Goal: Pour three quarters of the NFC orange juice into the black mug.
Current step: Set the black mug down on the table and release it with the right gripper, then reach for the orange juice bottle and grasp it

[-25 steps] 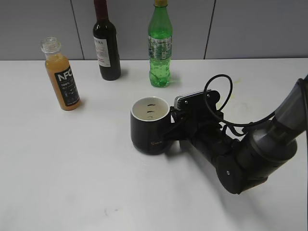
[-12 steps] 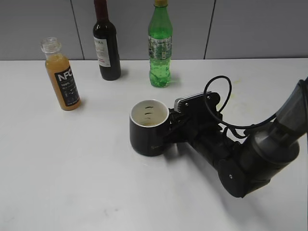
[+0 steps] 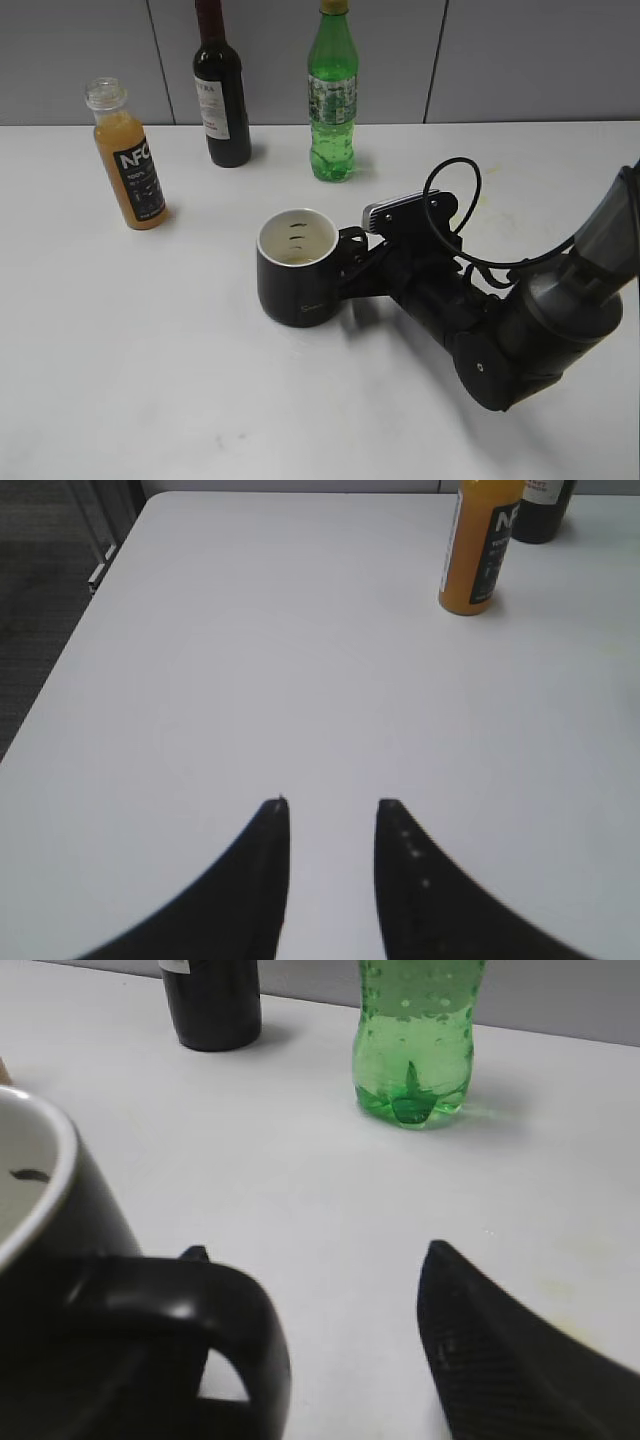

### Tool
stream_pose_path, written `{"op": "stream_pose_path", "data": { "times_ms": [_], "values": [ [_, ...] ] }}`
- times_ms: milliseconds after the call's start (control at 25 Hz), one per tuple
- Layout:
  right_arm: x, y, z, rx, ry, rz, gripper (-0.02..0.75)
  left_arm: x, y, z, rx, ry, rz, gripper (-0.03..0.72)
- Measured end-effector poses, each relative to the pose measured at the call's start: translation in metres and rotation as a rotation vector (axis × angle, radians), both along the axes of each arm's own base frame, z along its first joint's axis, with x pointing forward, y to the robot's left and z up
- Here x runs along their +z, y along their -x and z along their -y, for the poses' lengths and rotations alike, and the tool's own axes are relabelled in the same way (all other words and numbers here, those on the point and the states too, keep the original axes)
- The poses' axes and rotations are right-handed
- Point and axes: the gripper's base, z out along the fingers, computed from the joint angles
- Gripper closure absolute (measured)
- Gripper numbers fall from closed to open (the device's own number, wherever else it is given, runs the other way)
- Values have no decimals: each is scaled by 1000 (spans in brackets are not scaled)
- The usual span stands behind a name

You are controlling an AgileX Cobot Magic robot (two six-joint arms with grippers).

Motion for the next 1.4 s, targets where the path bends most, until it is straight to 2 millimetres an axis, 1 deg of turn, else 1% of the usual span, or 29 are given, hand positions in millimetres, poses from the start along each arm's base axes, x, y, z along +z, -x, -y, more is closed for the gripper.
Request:
{"op": "stream_pose_path", "data": {
  "times_ms": [280, 400, 600, 760, 880, 1040, 1120, 1200, 1280, 1320, 1400],
  "values": [
    [0, 0, 0, 0, 0, 0, 232, 0, 0, 0, 0, 0, 0, 452],
    [0, 2, 2, 0, 4, -4, 204, 0, 0, 0, 0, 0, 0, 452],
    [4, 20, 14, 5, 29, -38, 183, 0, 0, 0, 0, 0, 0, 452],
    [10, 40, 29, 5, 56, -73, 182, 0, 0, 0, 0, 0, 0, 452],
    [18, 57, 42, 5, 70, -94, 182, 0, 0, 0, 0, 0, 0, 452],
    [37, 76, 54, 20, 62, -80, 168, 0, 0, 0, 0, 0, 0, 452],
    [56, 80, 56, 21, 26, -31, 141, 0, 0, 0, 0, 0, 0, 452],
    [75, 80, 56, 27, 22, -20, 122, 0, 0, 0, 0, 0, 0, 452],
    [93, 78, 54, 30, 60, -73, 117, 0, 0, 0, 0, 0, 0, 452],
    [99, 78, 54, 31, 102, -129, 115, 0, 0, 0, 0, 0, 0, 452],
    [120, 75, 53, 45, 157, -210, 114, 0, 0, 0, 0, 0, 0, 452]
  ]
}}
